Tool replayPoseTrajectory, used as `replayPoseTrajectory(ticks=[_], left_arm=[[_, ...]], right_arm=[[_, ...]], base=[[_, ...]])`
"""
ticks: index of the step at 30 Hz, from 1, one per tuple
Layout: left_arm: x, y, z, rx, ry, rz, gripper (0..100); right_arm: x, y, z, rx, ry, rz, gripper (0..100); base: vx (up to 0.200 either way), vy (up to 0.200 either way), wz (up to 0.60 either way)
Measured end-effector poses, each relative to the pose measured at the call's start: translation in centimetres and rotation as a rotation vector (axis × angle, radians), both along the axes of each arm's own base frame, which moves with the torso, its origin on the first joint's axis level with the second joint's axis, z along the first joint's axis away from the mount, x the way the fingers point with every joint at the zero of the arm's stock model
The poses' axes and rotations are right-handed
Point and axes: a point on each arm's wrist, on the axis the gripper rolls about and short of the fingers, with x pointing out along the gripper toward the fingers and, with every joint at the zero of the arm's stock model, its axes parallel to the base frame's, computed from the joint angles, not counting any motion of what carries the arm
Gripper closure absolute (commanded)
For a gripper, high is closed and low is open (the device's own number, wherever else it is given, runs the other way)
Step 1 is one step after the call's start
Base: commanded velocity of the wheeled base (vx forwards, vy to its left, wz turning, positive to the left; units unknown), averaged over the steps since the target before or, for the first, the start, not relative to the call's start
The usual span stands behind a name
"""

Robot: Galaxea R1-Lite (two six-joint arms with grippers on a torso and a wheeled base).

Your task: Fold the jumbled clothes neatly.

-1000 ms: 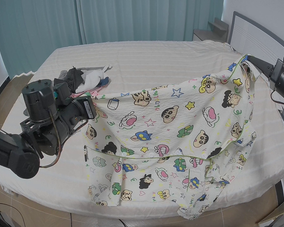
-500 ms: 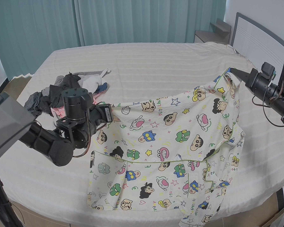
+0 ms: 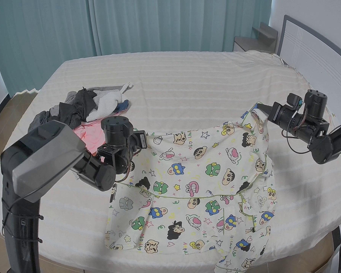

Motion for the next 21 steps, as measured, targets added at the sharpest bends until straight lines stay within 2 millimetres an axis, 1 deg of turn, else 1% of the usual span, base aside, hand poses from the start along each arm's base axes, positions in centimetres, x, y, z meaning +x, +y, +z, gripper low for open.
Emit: replayPoseTrajectory(ticks=[5, 8, 9, 11, 13, 16, 17, 21], left_arm=[[2.3, -0.5, -2.0, -0.002, -0.007, 0.010, 100], [3.8, -0.8, -2.9, -0.011, -0.029, 0.017, 100], [4.0, -0.9, -3.0, -0.013, -0.033, 0.019, 100], [4.7, -1.1, -3.7, -0.016, -0.042, 0.021, 100], [5.0, -1.2, -4.1, -0.016, -0.042, 0.022, 100], [5.6, -1.2, -4.9, -0.016, -0.044, 0.025, 100], [5.7, -1.3, -5.1, -0.017, -0.045, 0.026, 0], [6.4, -1.4, -5.7, -0.021, -0.055, 0.028, 0]], right_arm=[[2.8, 0.2, -2.0, -0.011, 0.015, -0.025, 100], [4.5, 0.3, -3.2, -0.016, 0.022, -0.040, 100], [4.8, 0.4, -3.4, -0.018, 0.023, -0.043, 100], [5.9, 0.5, -4.3, -0.021, 0.026, -0.053, 100], [6.6, 0.6, -4.7, -0.021, 0.024, -0.059, 100], [7.7, 0.6, -5.8, -0.024, 0.031, -0.075, 100], [8.0, 0.6, -6.1, -0.025, 0.034, -0.078, 0], [9.0, 0.7, -7.7, -0.028, 0.052, -0.083, 0]], base=[[0.000, 0.000, 0.00], [0.000, 0.000, 0.00], [0.000, 0.000, 0.00], [0.000, 0.000, 0.00], [0.000, 0.000, 0.00], [0.000, 0.000, 0.00], [0.000, 0.000, 0.00], [0.000, 0.000, 0.00]])
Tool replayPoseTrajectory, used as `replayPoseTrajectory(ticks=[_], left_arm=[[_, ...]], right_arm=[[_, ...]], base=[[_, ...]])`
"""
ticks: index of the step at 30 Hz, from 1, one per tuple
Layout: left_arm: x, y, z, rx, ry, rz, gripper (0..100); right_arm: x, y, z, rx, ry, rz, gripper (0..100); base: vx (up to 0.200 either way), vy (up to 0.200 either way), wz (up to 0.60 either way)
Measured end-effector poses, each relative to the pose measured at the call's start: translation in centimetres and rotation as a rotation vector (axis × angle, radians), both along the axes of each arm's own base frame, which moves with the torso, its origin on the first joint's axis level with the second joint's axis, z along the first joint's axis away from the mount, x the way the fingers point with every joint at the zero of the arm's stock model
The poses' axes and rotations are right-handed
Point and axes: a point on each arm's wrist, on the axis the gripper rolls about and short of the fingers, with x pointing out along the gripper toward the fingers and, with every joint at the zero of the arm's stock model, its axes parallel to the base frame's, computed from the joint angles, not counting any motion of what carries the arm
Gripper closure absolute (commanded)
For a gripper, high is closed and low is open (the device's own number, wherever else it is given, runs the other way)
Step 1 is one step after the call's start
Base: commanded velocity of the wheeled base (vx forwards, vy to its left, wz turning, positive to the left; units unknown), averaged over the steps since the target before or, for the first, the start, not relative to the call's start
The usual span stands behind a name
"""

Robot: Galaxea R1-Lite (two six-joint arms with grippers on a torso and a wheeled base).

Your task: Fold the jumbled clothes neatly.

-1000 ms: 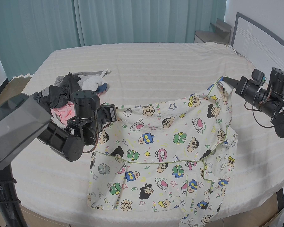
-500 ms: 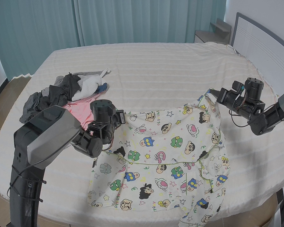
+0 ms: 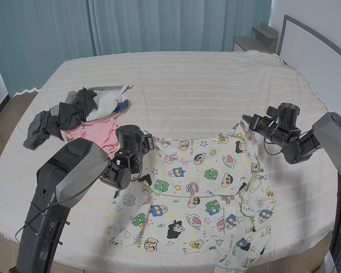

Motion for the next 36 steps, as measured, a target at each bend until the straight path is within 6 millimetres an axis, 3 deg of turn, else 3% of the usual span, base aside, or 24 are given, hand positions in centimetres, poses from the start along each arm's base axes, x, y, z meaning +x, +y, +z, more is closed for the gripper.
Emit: replayPoseTrajectory(ticks=[14, 24, 30, 36], left_arm=[[1.6, 0.9, 0.5, -0.006, -0.066, 0.115, 0], [2.7, 3.9, -0.2, 0.069, -0.072, 0.200, 0], [2.8, 4.5, -1.0, 0.097, -0.005, 0.205, 0], [3.0, 5.1, -1.1, 0.101, 0.018, 0.216, 0]], right_arm=[[2.4, -0.1, 0.0, 0.041, -0.050, -0.064, 0], [2.9, -2.8, -0.6, 0.062, -0.019, -0.141, 0], [2.9, -3.7, -0.9, 0.069, 0.006, -0.162, 0], [2.7, -4.0, -1.7, 0.160, 0.148, -0.172, 0]], base=[[0.000, 0.000, 0.00], [0.000, 0.000, 0.00], [0.000, 0.000, 0.00], [0.000, 0.000, 0.00]])
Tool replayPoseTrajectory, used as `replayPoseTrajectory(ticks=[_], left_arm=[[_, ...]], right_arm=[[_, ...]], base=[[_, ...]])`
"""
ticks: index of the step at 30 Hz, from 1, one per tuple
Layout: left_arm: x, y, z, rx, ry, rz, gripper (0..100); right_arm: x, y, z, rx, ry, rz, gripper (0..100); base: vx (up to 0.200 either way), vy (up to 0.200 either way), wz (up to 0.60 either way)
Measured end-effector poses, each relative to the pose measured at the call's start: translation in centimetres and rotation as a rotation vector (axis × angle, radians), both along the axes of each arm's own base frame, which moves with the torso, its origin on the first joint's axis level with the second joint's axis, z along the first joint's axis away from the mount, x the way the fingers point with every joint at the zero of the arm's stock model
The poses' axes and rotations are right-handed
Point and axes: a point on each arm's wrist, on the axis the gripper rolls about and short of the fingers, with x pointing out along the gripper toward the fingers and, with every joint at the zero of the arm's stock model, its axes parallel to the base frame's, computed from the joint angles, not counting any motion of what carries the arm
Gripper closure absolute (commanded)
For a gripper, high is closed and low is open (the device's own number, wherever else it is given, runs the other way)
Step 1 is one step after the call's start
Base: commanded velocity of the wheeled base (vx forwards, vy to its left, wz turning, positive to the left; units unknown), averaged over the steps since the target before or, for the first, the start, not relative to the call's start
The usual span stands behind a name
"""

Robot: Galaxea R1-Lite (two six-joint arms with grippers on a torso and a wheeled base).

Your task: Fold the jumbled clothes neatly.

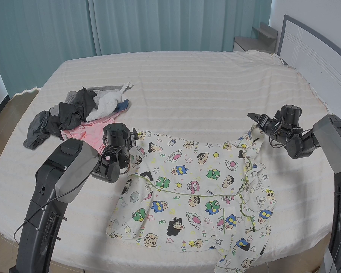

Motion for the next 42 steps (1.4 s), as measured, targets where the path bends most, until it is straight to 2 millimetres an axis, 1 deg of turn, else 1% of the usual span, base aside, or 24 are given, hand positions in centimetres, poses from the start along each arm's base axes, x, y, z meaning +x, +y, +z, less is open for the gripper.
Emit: replayPoseTrajectory(ticks=[3, 8, 13, 17, 22, 26, 28, 29, 30, 33, 34, 35, 38, 40, 42], left_arm=[[0.1, 0.2, 0.1, -0.002, 0.000, 0.005, 0], [-0.1, 0.8, 0.6, -0.002, 0.003, 0.013, 0], [-1.2, 1.2, 1.2, -0.004, 0.038, 0.004, 0], [-2.5, 1.5, 1.7, -0.016, 0.076, -0.041, 0], [-5.4, 1.8, 1.4, -0.026, 0.179, -0.167, 0], [-8.8, 2.0, 0.8, -0.037, 0.297, -0.285, 0], [-10.8, 2.2, 0.6, -0.047, 0.360, -0.345, 0], [-12.1, 2.3, 0.5, -0.055, 0.399, -0.377, 0], [-12.7, 2.4, 0.5, -0.059, 0.416, -0.392, 0], [-15.3, 2.5, 0.5, -0.090, 0.483, -0.452, 0], [-16.4, 2.5, 0.5, -0.112, 0.511, -0.471, 0], [-16.9, 2.6, 0.5, -0.125, 0.522, -0.477, 0], [-19.2, 2.5, 0.8, -0.209, 0.575, -0.504, 0], [-20.8, 2.3, 1.1, -0.304, 0.610, -0.505, 0], [-22.1, 2.1, 1.3, -0.379, 0.642, -0.502, 0]], right_arm=[[0.0, 0.0, 0.2, 0.028, 0.022, -0.001, 0], [0.6, -0.7, 1.6, 0.135, 0.053, -0.044, 0], [0.9, -1.5, 2.7, 0.165, 0.056, -0.092, 0], [0.2, -1.7, 3.0, 0.163, 0.072, -0.099, 0], [-1.9, -1.5, 2.7, 0.128, 0.129, -0.090, 0], [-4.4, -1.2, 2.3, 0.086, 0.175, -0.073, 0], [-6.1, -1.0, 2.0, 0.065, 0.203, -0.065, 0], [-7.2, -0.8, 1.9, 0.055, 0.215, -0.058, 0], [-7.7, -0.7, 1.8, 0.051, 0.220, -0.055, 0], [-10.4, -0.2, 1.5, 0.031, 0.230, -0.035, 0], [-11.7, 0.0, 1.4, 0.024, 0.234, -0.026, 0], [-12.3, 0.2, 1.4, 0.022, 0.234, -0.022, 0], [-15.2, 0.6, 1.2, 0.010, 0.230, -0.003, 0], [-17.0, 0.9, 1.2, 0.002, 0.215, 0.010, 0], [-18.2, 1.0, 1.5, -0.003, 0.193, 0.019, 0]], base=[[0.000, 0.000, 0.00], [0.000, 0.000, 0.00], [0.000, 0.000, 0.00], [0.000, 0.000, 0.00], [0.000, 0.000, 0.00], [0.000, 0.000, 0.00], [0.000, 0.000, 0.00], [0.000, 0.000, 0.00], [0.000, 0.000, 0.00], [0.000, 0.000, 0.00], [0.000, 0.000, 0.00], [0.000, 0.000, 0.00], [0.000, 0.000, 0.00], [0.000, 0.000, 0.00], [0.000, 0.000, 0.00]])
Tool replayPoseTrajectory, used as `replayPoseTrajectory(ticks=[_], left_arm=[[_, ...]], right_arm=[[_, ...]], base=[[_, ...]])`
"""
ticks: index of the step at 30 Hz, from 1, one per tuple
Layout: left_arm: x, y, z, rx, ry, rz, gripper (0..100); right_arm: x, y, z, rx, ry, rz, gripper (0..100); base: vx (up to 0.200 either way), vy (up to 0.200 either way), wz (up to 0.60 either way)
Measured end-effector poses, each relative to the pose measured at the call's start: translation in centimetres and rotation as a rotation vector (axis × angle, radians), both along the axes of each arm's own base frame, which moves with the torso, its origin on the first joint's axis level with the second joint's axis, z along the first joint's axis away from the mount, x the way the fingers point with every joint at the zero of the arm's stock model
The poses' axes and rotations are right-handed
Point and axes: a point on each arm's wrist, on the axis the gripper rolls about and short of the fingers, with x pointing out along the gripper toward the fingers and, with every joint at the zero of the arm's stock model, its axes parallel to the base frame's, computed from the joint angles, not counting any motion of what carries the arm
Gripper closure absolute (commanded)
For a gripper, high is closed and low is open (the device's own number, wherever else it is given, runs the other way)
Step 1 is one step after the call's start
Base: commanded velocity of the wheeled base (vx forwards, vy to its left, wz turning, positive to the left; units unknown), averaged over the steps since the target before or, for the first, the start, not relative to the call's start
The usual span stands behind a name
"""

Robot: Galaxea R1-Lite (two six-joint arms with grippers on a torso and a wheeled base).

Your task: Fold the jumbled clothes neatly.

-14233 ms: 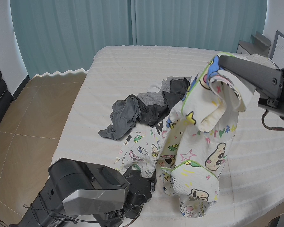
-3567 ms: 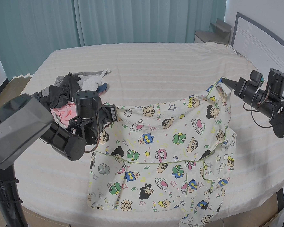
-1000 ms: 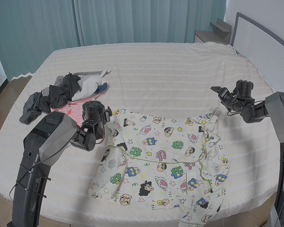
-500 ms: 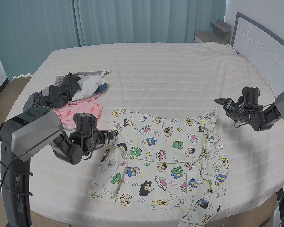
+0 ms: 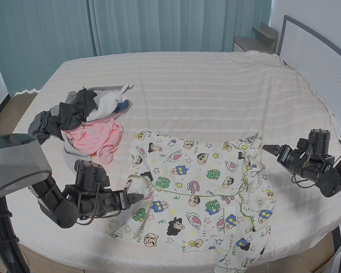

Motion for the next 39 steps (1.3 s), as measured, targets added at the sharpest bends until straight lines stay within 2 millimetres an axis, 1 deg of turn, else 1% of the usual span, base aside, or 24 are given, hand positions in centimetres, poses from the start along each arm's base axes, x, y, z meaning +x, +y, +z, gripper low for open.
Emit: replayPoseTrajectory(ticks=[3, 6, 13, 21, 25, 30, 34, 39], left_arm=[[-1.9, -0.4, 0.3, -0.079, 0.072, 0.022, 0], [-3.2, -0.8, 0.6, -0.162, 0.135, 0.072, 0], [-4.6, -1.5, 1.0, -0.288, 0.222, 0.211, 0], [-6.4, -2.5, 0.6, -0.326, 0.263, 0.373, 0], [-7.0, -3.3, 0.6, -0.340, 0.258, 0.413, 0], [-7.0, -3.9, 0.8, -0.384, 0.265, 0.446, 0], [-6.8, -4.2, 0.8, -0.421, 0.274, 0.479, 0], [-6.8, -4.2, 0.5, -0.416, 0.276, 0.510, 0]], right_arm=[[-1.5, 0.1, 0.3, -0.004, -0.022, 0.009, 0], [-2.5, 0.2, 0.5, -0.006, -0.030, 0.015, 0], [-3.6, 0.2, 0.7, -0.007, -0.039, 0.017, 0], [-4.0, 0.2, 0.7, -0.009, -0.037, 0.007, 0], [-4.1, 0.1, 0.7, -0.008, -0.035, 0.003, 0], [-4.1, 0.1, 0.7, -0.007, -0.035, 0.002, 0], [-4.1, 0.1, 0.7, -0.007, -0.035, 0.002, 0], [-4.1, 0.1, 0.7, -0.007, -0.035, 0.001, 0]], base=[[0.000, 0.000, 0.00], [0.000, 0.000, 0.00], [0.000, 0.000, 0.00], [0.000, 0.000, 0.00], [0.000, 0.000, 0.00], [0.000, 0.000, 0.00], [0.000, 0.000, 0.00], [0.000, 0.000, 0.00]])
